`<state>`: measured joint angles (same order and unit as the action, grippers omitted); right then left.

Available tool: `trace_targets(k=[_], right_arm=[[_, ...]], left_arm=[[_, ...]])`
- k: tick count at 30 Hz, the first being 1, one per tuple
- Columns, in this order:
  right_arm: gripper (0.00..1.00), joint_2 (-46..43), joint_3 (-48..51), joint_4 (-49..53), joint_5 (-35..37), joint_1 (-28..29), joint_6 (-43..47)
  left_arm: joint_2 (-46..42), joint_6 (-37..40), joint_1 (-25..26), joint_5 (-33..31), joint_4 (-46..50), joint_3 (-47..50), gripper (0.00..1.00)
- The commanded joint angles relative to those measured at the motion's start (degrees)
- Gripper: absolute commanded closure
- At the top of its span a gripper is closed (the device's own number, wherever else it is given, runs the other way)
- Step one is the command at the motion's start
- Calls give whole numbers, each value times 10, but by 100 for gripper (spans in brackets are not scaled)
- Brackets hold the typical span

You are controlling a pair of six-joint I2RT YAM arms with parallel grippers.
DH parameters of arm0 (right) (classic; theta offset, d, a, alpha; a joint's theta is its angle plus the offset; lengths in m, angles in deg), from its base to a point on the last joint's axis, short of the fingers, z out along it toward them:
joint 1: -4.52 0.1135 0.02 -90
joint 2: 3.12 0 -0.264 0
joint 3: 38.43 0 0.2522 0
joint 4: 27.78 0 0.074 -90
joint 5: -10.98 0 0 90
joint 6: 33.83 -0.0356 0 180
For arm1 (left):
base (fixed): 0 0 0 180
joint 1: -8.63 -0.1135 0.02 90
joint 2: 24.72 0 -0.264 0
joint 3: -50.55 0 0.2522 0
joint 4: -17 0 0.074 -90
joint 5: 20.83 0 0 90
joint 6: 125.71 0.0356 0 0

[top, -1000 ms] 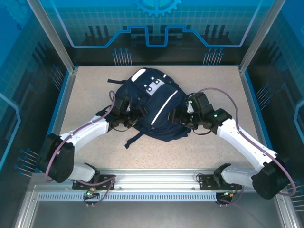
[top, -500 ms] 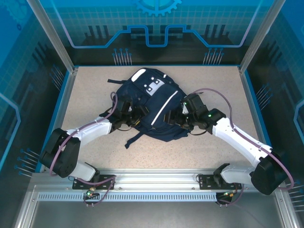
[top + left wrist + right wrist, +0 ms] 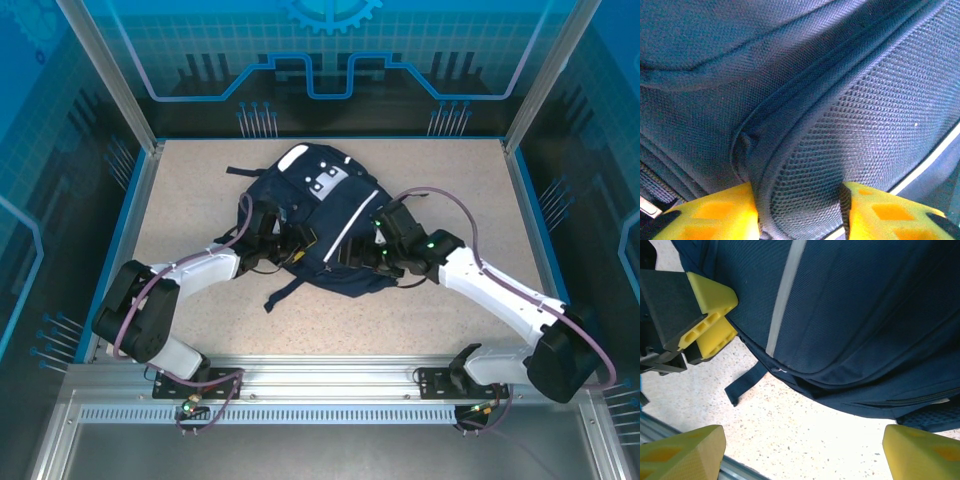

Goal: Pack the student bag
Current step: Zip the student bag at the center of the table.

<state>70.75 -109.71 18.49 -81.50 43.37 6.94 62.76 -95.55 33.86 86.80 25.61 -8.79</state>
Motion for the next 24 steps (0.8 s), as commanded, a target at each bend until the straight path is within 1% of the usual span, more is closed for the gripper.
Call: trace_targets(k=[1, 3, 8, 15, 18, 21, 24], right_arm=[[18, 32, -34, 24, 68, 43, -1], [19, 56, -46, 29, 108, 68, -11], [25, 121, -73, 19, 147, 111, -46], [53, 207, -117, 12, 167, 140, -114], [61, 232, -130, 18, 183, 145, -144], [64, 244, -135, 19, 204, 144, -166], [63, 255, -145, 33, 229, 144, -179]], left_arm=[[-7, -23, -2, 41, -41, -14, 65], [-7, -40, -2, 45, -44, -11, 72], [-5, -74, -2, 49, -64, -8, 83], [2, -99, -2, 45, -71, -12, 93], [1, -108, -2, 43, -76, -10, 98], [-1, -112, -2, 42, -77, -10, 100], [-1, -113, -2, 43, -76, -11, 100]])
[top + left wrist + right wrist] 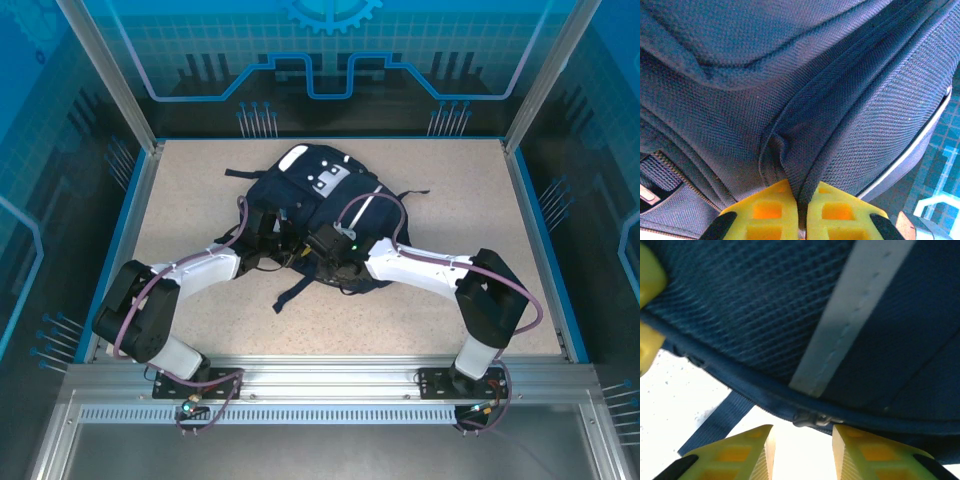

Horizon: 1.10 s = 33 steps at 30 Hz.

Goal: Pack the student bag
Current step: Zip the student bag at the center of the table.

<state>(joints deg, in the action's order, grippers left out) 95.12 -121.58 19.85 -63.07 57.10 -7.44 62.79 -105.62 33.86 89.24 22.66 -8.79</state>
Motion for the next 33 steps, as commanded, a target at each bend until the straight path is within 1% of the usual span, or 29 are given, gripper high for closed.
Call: trace_targets(k=[1, 5, 10, 16, 17, 21, 28, 33], right_arm=[[64, 15, -31, 25, 53, 7, -37], [66, 24, -40, 32, 68, 3, -38], [76, 34, -49, 31, 71, -2, -36], [93, 37, -69, 67, 84, 1, -24], [100, 34, -70, 76, 84, 1, -16], [100, 19, -96, 150, 112, -3, 35], [100, -40, -35, 153, 85, -29, 172], [100, -72, 0, 160, 101, -57, 230]], left_arm=[[0, -12, -2, 19, -46, -11, 100], [0, -14, -2, 19, -48, -10, 100], [1, -15, -2, 19, -48, -10, 100], [0, -12, -2, 15, -44, -10, 100], [1, -11, -3, 15, -43, -10, 100], [2, 5, -8, 13, -25, -15, 100], [4, 25, -37, 10, -10, -8, 100], [9, 39, -50, 9, 1, -12, 100]])
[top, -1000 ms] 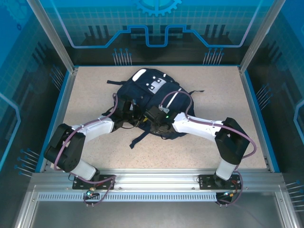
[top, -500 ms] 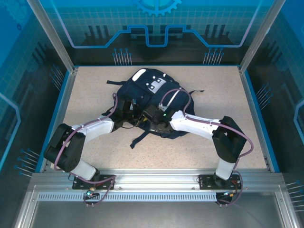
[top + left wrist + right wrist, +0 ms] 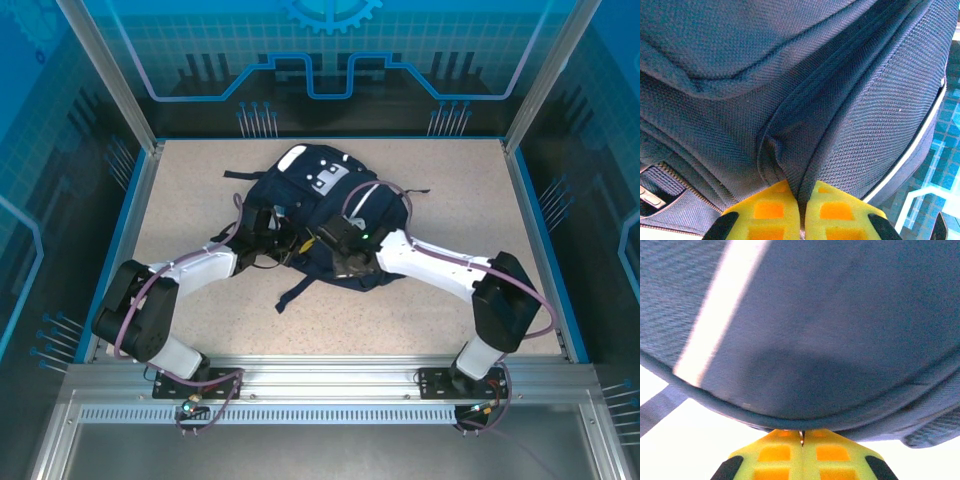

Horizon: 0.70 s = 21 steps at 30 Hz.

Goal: Pack the student bag
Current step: Zip the student bag at the center of the table.

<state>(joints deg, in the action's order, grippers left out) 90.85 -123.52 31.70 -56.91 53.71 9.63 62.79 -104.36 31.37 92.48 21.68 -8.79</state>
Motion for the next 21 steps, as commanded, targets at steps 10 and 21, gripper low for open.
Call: trace_targets(k=[10, 21], right_arm=[[100, -27, 1, -23, -65, -35, 157], [100, 44, -90, -106, -205, -4, 207]], left_arm=[[-6, 45, -37, -18, 37, -18, 99], [-157, 52, -78, -57, 139, 53, 43]])
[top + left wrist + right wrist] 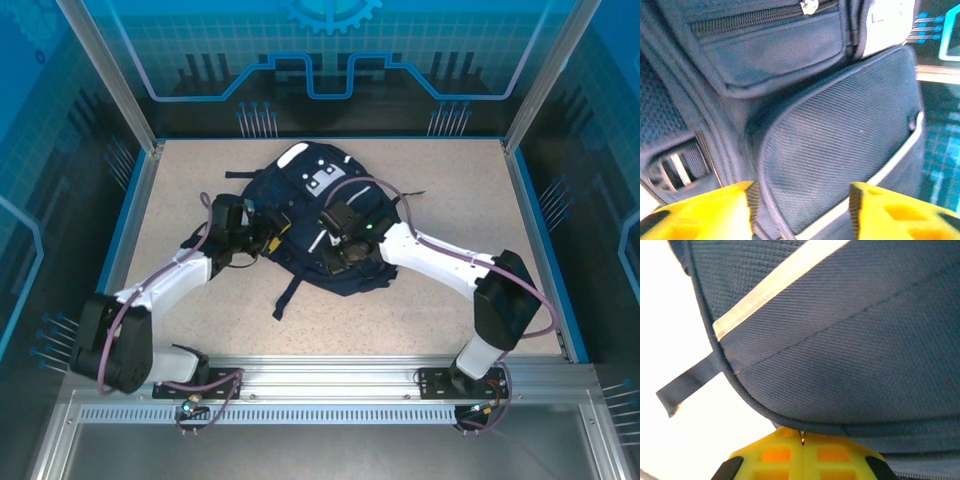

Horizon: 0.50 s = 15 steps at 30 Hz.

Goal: Pack the student bag
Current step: Zip the student bag at the center of the table.

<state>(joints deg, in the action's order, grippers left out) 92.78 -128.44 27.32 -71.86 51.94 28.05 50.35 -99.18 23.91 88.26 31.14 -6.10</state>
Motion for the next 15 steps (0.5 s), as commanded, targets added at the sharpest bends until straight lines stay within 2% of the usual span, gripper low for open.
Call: trace_targets(k=[1, 5, 9, 12, 15], right_arm=[[100, 36, -52, -66, -58, 17, 22], [100, 73, -91, -70, -66, 27, 17], [100, 93, -110, -77, -73, 32, 9], [100, 98, -112, -77, -71, 34, 2], [100, 97, -110, -78, -71, 36, -1]], left_arm=[[-44, -11, -5, -10, 44, 36, 40], [-78, -56, -14, 20, 30, 60, 36], [-81, -88, -15, 25, 31, 68, 35], [-67, -103, -15, 29, 5, 75, 39], [-47, -114, -14, 39, -30, 75, 47]])
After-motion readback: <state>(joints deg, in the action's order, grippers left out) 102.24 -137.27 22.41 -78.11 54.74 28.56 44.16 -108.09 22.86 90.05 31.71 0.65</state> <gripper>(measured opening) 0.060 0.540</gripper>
